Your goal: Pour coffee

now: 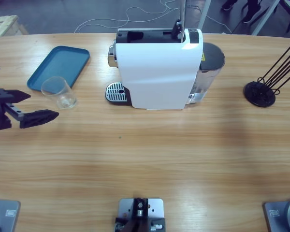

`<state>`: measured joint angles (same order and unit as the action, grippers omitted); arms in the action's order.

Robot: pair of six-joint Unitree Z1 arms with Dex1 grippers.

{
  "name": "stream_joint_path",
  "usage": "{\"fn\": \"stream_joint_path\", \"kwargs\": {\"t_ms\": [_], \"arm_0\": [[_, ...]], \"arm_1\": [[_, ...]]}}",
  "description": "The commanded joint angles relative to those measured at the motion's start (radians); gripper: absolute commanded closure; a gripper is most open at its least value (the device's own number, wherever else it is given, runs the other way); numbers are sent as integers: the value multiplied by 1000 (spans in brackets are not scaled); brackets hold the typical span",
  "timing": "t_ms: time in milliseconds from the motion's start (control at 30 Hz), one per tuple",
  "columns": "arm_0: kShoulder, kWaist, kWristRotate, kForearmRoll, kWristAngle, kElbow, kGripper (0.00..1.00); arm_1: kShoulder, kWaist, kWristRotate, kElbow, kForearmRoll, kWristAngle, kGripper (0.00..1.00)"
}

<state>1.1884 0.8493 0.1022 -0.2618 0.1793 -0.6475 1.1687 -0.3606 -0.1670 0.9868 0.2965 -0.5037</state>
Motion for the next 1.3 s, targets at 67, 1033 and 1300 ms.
{"fn": "stream_joint_path", "kwargs": {"t_ms": [67, 1033, 1300], "arm_0": [[49, -7, -18, 9, -24, 0, 9], [8, -7, -19, 7, -32, 6, 9], [-9, -7, -19, 8, -32, 11, 9]], "arm_1": [[-3, -424, 407, 70, 103, 391, 1000], [800, -399, 803, 823, 388, 841, 1000], [811, -385, 804, 828, 392, 771, 1000]]}}
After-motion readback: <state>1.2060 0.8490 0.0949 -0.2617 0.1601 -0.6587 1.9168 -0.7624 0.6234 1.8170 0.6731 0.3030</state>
